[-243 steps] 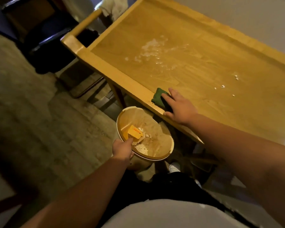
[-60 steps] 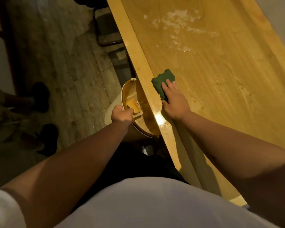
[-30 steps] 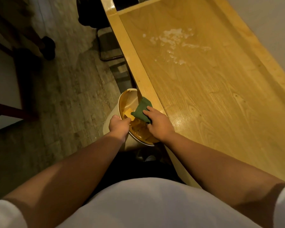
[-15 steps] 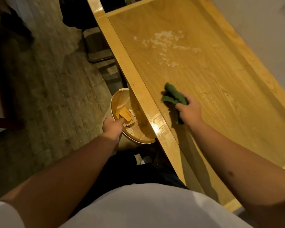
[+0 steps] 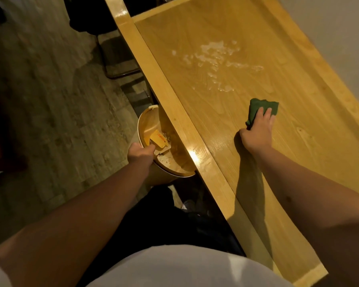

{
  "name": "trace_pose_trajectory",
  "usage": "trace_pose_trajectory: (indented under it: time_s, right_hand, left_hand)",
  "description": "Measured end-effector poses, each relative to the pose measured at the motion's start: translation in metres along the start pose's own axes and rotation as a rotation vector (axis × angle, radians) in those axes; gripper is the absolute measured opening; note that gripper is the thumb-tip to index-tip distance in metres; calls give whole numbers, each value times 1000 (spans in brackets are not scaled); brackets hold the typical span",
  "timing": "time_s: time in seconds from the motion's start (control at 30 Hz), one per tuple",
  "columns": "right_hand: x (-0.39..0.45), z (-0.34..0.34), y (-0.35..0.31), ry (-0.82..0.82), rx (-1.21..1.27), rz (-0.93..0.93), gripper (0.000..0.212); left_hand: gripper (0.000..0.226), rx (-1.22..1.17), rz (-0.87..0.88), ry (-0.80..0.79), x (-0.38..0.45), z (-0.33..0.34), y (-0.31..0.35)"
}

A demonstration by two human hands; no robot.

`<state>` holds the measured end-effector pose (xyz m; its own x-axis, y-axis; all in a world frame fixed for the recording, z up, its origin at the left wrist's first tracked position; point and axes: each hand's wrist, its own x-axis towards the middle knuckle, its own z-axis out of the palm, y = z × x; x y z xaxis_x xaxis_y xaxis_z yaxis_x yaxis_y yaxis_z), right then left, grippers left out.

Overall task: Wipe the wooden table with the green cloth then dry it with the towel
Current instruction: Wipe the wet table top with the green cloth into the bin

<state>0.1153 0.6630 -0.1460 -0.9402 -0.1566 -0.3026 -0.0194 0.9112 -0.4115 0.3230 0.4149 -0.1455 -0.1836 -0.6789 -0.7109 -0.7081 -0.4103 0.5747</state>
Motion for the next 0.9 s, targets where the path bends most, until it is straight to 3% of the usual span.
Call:
trace_pose_trajectory:
  time_s: [0.2, 0.53, 0.9]
  right_hand:
    - [46, 7, -44, -10, -95, -49, 84]
    - [67, 29, -79, 59, -141, -140, 76]
    - [61, 47, -106, 37, -61, -252, 66]
  left_hand:
    - [50, 21, -19, -51, 34, -6, 31]
    - [44, 96, 9, -108, 77, -11, 72]
    - [19, 99, 28, -117, 86, -18, 81]
